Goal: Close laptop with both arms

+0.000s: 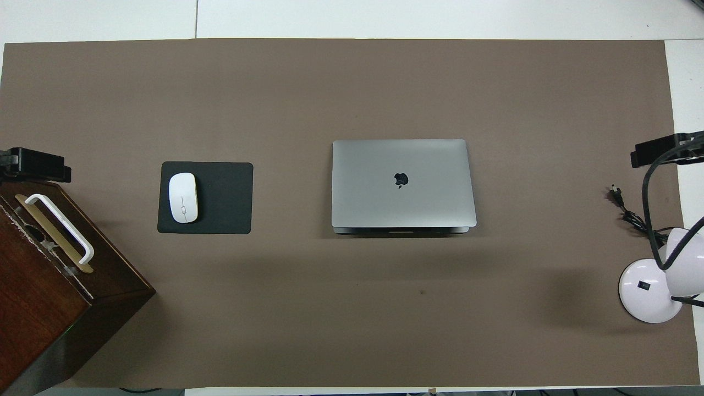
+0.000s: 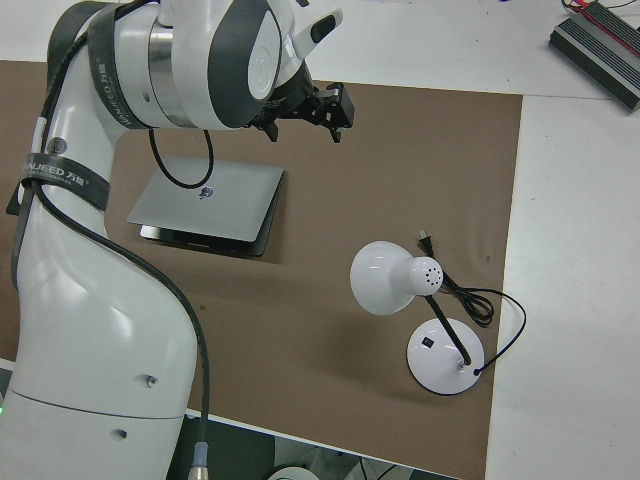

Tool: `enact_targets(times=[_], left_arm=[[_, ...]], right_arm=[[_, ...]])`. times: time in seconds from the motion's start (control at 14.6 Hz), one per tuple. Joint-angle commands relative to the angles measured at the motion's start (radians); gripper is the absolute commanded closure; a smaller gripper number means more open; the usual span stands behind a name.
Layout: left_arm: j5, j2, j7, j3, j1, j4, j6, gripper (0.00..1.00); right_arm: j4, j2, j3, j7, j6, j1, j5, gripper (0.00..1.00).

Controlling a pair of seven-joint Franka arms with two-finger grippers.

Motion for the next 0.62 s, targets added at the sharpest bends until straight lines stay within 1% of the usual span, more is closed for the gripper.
enact_targets(times=[0.0,0.27,0.55], left_arm=[[0.005,0.029,-0.001,-0.007,0.025,0.025,-0.007,0.00],[0.004,0.043,-0.001,-0.008,0.025,-0.023,0.066,0.00],[0.007,0.046,-0.003,-0.008,0.023,-0.018,0.071,0.00]], right_arm=[[-0.011,-0.014,0.004,-0.035,0.002,-0.015,0.019,0.00],[-0.012,-0.014,0.004,-0.029,0.007,-0.020,0.036,0.00],[-0.018,-0.016,0.006,-0.026,0.007,-0.020,0.036,0.00]])
